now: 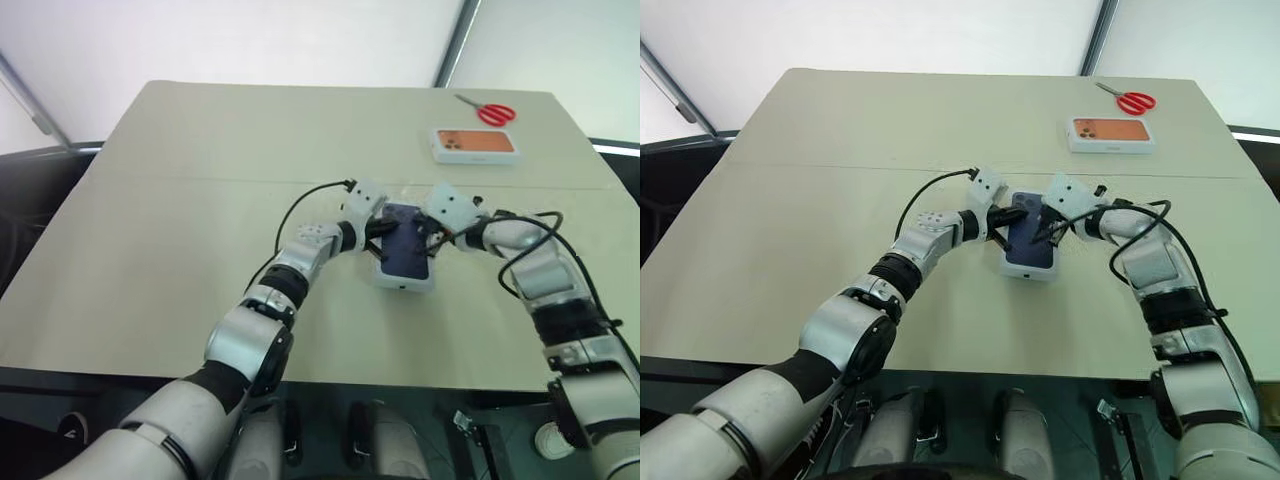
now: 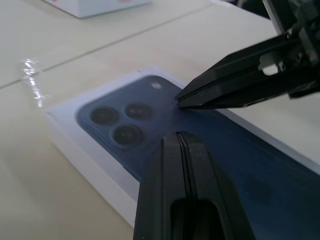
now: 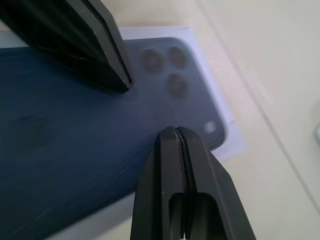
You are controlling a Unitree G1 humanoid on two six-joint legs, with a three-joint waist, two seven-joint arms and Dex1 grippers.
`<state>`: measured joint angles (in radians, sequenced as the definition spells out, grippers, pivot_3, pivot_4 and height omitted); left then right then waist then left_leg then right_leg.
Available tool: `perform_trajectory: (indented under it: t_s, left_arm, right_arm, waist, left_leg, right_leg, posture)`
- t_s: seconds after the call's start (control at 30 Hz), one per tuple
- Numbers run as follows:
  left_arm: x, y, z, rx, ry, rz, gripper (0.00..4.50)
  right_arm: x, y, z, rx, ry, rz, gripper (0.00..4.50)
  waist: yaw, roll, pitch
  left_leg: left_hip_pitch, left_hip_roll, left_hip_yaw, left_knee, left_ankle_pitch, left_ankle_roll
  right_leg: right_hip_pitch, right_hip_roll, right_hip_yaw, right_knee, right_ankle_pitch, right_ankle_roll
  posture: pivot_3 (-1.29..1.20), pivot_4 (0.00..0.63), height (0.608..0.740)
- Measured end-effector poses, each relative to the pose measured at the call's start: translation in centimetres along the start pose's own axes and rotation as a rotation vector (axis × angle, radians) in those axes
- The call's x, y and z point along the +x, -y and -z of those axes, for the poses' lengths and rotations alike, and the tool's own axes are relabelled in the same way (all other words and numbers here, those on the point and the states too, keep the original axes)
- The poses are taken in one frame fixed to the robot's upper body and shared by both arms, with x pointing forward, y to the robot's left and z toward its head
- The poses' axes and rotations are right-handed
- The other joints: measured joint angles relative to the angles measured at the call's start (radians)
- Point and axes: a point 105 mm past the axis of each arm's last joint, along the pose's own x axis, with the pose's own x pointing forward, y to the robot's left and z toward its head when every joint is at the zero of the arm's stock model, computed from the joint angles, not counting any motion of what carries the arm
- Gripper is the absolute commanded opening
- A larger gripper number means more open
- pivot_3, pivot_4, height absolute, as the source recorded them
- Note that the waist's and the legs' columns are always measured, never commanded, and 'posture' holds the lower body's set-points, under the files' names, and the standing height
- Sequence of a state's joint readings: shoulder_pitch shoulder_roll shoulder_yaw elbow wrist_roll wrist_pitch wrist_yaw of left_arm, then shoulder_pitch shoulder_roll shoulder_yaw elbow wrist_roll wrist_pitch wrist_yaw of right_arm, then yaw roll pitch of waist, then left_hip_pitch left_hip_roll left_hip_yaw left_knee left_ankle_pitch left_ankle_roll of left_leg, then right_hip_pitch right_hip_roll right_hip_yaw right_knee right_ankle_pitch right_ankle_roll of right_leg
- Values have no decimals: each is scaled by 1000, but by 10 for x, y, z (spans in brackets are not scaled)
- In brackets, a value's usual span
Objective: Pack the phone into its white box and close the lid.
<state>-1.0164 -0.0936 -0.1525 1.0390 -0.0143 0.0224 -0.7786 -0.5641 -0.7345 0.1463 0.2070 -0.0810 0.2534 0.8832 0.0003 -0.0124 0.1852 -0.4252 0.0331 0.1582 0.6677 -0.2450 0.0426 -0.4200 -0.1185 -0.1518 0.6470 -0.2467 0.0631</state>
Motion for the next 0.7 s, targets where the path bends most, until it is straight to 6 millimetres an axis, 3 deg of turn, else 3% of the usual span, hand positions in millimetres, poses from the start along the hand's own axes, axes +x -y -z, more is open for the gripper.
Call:
perform_trajectory:
  t_s: [0.23, 0.37, 0.47, 0.6, 0.7]
  left_arm:
    - [-28, 20, 14, 12, 25, 174, 0]
    - [-47, 31, 18, -21, 22, 240, 0]
    - [-54, 25, 17, -41, 22, 202, 791]
    - [-72, -6, 15, -64, 38, 43, 2815]
    - [-110, -36, 4, -50, 71, -61, 4449]
  right_arm:
    - [-27, -47, -6, 81, 43, -295, 22]
    - [-29, -53, -9, 141, 60, -341, 22]
    - [-21, -49, -14, 201, 90, -324, 846]
    - [-13, -29, -25, 255, 181, -231, 2904]
    - [-19, -7, -31, 283, 253, -154, 4489]
  waist:
    - [-15, -1, -12]
    - [-14, -1, -12]
    - [-13, -1, -12]
    - [-12, 0, -11]
    - [-13, 0, -10]
  left_leg:
    - [1, 2, -2, 0, -4, 6]
    - [1, 2, -2, 0, -4, 6]
    - [0, 1, -2, 0, -4, 6]
    - [-3, 1, -2, 0, -3, 5]
    - [-3, 1, -1, 0, -1, 1]
  right_leg:
    - [2, -1, 1, -1, 0, 0]
    - [1, -1, 1, -1, 0, -1]
    - [0, -2, 1, -1, 0, -1]
    - [-3, -3, 1, 0, 0, -1]
    - [-3, -3, 1, 0, 0, -1]
  posture:
    - [0, 150, 738]
    - [0, 150, 738]
    - [0, 150, 738]
    - [0, 150, 738]
    - [0, 150, 738]
